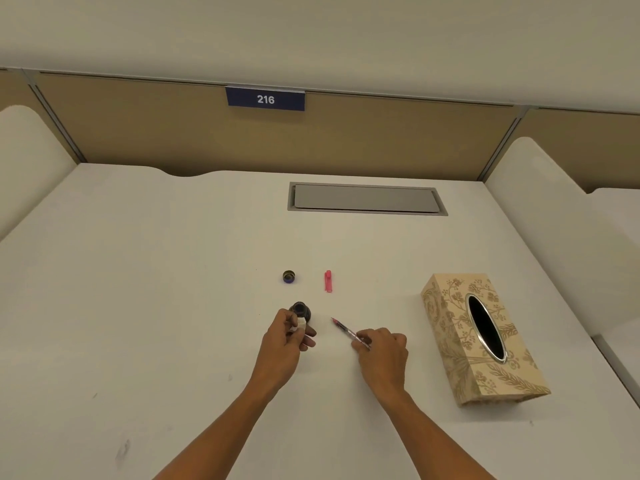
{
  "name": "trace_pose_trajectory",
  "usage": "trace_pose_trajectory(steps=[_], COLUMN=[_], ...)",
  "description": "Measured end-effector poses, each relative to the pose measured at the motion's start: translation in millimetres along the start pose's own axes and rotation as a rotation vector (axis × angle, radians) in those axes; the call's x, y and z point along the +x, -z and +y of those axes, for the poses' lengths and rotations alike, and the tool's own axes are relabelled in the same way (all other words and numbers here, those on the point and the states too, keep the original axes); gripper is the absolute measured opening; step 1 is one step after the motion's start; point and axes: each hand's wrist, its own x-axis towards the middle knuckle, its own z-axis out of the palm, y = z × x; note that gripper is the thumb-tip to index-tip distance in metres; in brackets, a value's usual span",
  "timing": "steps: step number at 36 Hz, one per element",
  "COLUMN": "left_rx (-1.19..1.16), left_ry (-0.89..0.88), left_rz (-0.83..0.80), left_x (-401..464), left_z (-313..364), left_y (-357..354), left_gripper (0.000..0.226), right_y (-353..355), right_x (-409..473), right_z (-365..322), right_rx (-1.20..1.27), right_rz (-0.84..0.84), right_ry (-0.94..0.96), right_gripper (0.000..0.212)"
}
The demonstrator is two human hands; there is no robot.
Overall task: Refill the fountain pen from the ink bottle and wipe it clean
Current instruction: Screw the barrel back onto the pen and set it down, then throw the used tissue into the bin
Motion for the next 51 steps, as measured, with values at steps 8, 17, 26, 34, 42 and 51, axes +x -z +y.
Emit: trace_pose_trajectory(steps=[8,17,26,34,42,51], left_rx=[-0.015,0.003,-0.033,0.000,0.127,0.287], left_ry=[0.024,0.028,0.016,0.023,-0.134,-0.299], left_rz=[-0.063,-0.157,-0.235,-0.354,-0.474,-0.537], left_x=[-7,-6,-6,-11,-21,-38], left_z=[-10,-20,-24,-30,-27,-13], left_y=[0,1,-5,-22,-50,-89], left_gripper=[0.005,0.006,0.018,0.012,0.012,0.015], right_y=[-5,-5,-3,11,31,63], right_x=[-5,-7,-27,-66,-100,-125], right_z=[-3,-8,-10,-18,-10,20], right_rx=[-0.009,-0.006,0.016,0.299,0.564,0.918], right_rz=[0.046,0.041,0.314,0.288,0.110,0.107], right_ry=[0.000,-0.014,0.093,0.014,-0.163,-0.358], right_gripper=[0.025,0.032,0.030,0.021,0.013,0.015])
